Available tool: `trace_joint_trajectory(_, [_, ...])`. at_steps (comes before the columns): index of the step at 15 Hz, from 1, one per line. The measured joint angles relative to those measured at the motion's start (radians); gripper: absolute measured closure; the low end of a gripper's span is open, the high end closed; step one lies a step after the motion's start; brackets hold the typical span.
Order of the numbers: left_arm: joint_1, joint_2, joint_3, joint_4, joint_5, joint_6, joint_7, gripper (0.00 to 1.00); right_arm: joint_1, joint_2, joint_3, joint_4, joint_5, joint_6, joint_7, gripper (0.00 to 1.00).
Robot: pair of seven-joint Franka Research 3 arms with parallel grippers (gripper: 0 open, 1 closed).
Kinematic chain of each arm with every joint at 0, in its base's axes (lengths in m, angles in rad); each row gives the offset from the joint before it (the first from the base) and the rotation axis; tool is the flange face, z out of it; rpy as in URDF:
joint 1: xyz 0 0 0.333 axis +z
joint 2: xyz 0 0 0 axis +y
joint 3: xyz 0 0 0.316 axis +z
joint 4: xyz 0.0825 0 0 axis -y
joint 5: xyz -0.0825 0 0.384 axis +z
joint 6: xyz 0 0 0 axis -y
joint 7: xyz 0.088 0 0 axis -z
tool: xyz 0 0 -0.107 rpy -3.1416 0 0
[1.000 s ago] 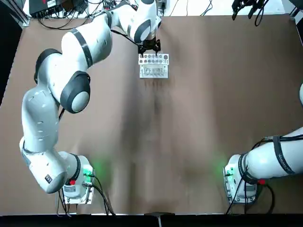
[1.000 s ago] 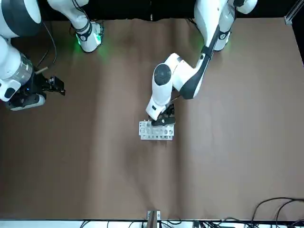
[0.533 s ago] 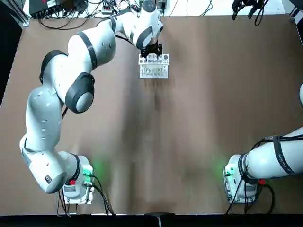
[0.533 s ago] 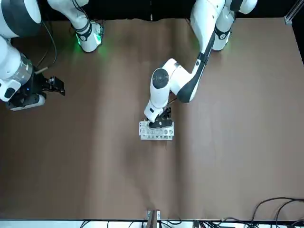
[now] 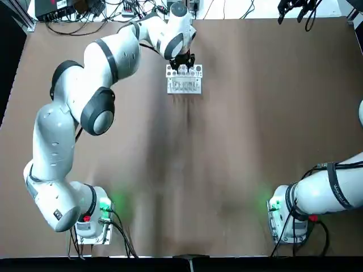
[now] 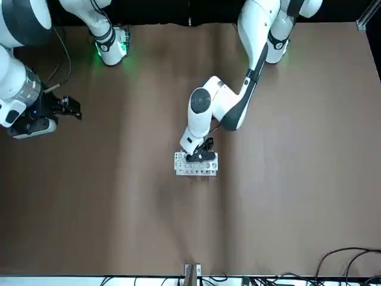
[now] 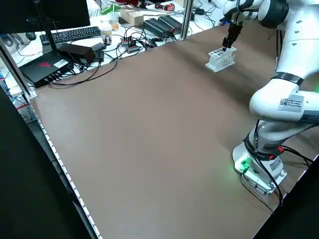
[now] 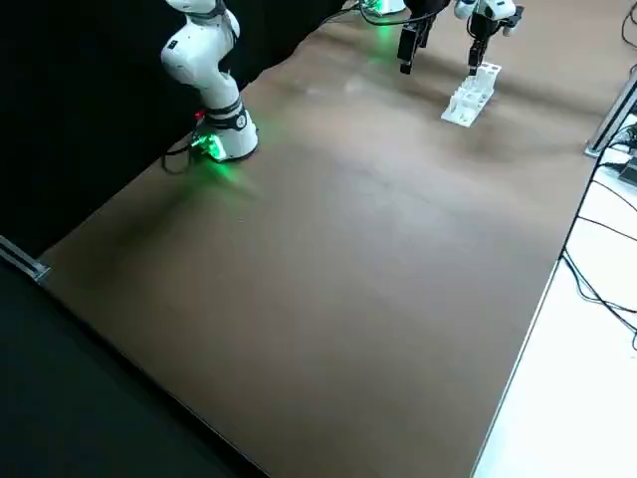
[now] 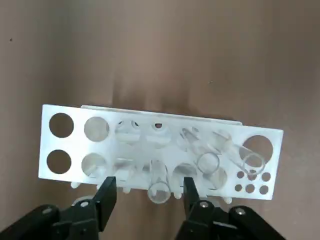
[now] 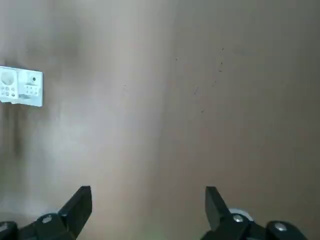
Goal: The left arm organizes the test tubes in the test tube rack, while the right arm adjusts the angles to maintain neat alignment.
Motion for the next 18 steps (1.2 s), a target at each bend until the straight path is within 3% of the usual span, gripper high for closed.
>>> trace_joint_trajectory(8, [0.001,0.008,0.004,0.001,0.000,0.070,0.000,0.45,0.000,0.000,0.000,0.000,0.000,0.000,0.000,0.00])
trace_joint_trajectory(17, [0.000,0.013,0.005,0.002,0.000,0.023,0.000,0.53,0.001,0.000,0.001,0.000,0.000,0.000,0.000,0.00])
trace_joint_trajectory(18, [0.000,0.013,0.004,0.002,0.000,0.021,0.000,0.58,0.001,0.000,0.001,0.000,0.000,0.000,0.000,0.00])
